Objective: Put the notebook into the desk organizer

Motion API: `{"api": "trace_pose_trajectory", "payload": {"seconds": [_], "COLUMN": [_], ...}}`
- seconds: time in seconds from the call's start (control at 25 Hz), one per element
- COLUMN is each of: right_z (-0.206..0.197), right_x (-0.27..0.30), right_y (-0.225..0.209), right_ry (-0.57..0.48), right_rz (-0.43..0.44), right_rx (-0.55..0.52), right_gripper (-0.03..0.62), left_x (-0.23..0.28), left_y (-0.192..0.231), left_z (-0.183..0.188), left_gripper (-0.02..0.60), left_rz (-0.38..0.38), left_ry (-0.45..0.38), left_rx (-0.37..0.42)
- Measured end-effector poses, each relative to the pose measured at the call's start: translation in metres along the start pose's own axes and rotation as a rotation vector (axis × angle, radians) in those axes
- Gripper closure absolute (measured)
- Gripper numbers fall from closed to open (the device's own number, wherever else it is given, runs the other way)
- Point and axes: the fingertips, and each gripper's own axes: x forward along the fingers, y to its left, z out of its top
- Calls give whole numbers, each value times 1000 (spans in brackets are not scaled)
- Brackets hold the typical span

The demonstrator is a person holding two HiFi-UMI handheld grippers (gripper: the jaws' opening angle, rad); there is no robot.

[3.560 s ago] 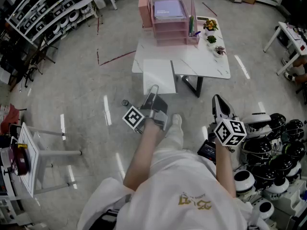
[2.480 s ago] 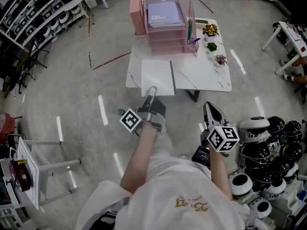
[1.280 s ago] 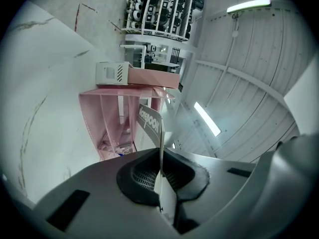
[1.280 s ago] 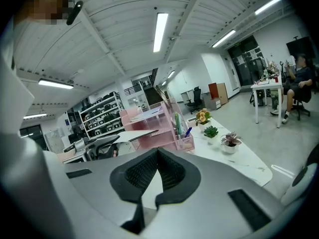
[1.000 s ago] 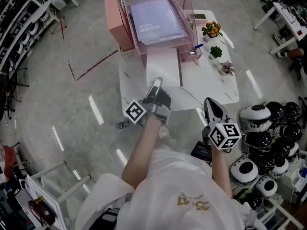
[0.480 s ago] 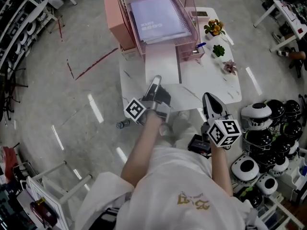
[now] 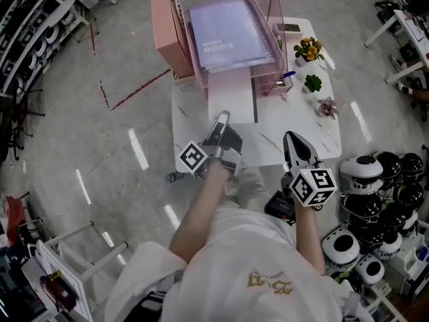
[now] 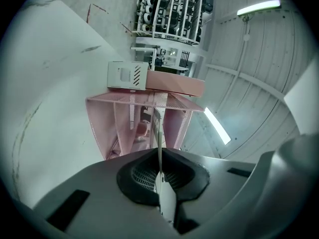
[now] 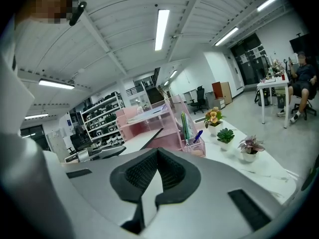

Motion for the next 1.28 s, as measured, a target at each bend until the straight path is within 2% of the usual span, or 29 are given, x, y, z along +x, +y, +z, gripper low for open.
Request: {"api": "trace_pose_trajectory", "payload": {"seconds": [0.36,0.8,1.28], "right_z": [-7,-4,-2], "right_x": [12,40,59], "right_y": [-24,-37,-58], "right_ry": [37,64,89], "right_rz": [-23,-6,-19], "right_rx": [14,18,32], "right_gripper": [582,582,582], "left_x": [21,49,70], "left_y": [13,19,28], "left_z": [6,18,30], "left_gripper": [555,554,506], "left_rz": [19,36,49], "left_ry": [-23,-62,-121], "left_rx": [-7,-1,3]}}
